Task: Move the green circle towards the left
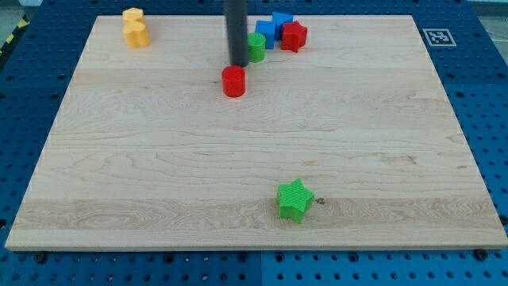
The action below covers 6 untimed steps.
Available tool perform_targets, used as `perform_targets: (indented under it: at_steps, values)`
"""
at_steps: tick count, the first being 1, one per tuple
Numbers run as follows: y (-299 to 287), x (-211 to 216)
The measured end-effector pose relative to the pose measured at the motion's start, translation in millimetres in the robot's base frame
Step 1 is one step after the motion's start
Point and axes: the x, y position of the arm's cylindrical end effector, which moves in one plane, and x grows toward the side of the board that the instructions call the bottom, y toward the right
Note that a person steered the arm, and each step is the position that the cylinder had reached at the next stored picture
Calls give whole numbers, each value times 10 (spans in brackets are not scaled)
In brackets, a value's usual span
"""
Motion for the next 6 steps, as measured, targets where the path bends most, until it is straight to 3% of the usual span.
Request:
perform_targets:
  at_steps: [2, 3, 6]
  values:
    - [675, -37]
    - [709, -158]
    - [-735, -199]
